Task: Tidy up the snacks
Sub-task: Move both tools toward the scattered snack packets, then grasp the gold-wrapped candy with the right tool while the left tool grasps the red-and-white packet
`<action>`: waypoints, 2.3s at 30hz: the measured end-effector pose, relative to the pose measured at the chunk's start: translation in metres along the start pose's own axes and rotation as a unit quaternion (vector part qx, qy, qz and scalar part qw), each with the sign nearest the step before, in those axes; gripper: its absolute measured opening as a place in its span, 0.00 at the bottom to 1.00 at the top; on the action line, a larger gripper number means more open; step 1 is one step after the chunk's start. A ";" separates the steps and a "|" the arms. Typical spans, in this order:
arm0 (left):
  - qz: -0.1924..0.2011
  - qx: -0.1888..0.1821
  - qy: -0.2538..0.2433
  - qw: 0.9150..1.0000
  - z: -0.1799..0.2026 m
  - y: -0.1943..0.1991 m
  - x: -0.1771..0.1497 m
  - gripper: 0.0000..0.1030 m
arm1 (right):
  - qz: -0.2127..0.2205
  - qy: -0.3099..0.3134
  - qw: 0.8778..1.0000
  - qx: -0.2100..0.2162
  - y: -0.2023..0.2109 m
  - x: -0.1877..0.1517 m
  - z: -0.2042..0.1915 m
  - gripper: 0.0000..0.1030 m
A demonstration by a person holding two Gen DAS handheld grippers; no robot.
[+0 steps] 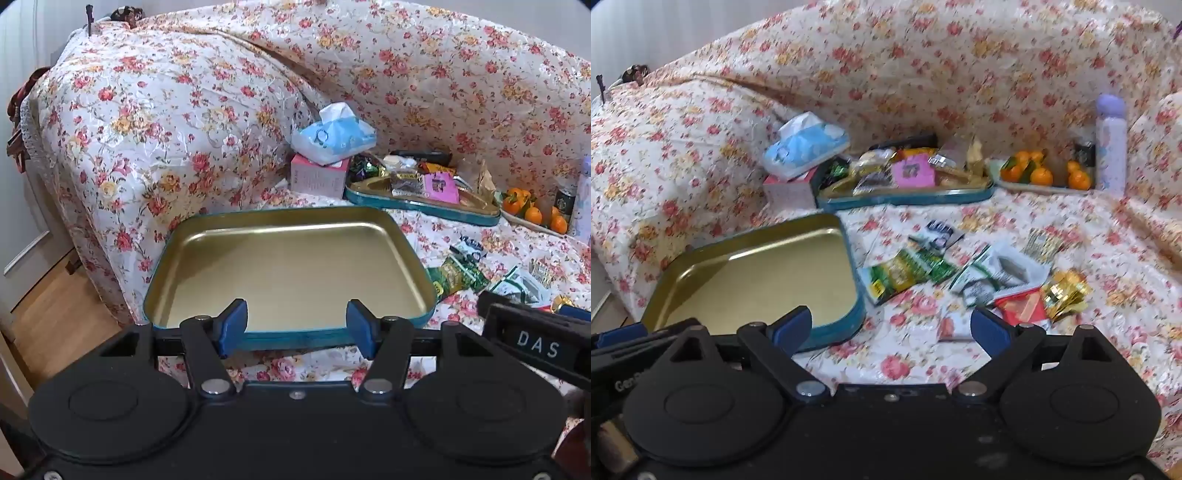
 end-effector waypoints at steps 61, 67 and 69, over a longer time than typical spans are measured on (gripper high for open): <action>-0.104 -0.150 -0.168 0.969 0.175 -0.046 -0.043 0.61 | -0.030 -0.135 0.986 -0.092 -0.042 -0.002 0.161 0.25; -0.098 -0.150 -0.168 0.969 0.175 -0.045 -0.045 0.62 | -0.030 -0.152 0.979 -0.132 -0.034 -0.010 0.186 0.21; -0.097 -0.149 -0.167 0.970 0.176 -0.045 -0.045 0.62 | -0.039 -0.155 0.976 -0.150 -0.034 -0.012 0.194 0.21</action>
Point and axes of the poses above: each gripper's, at about its wrist camera, not at the fingertips, and y roughly against the way its jaws point, z to its right, x to its top, the point moved 3 cm from there along -y, roughly the way its jaws point, and after that the axes turned 10 degrees about x, right-handed, at the moved point
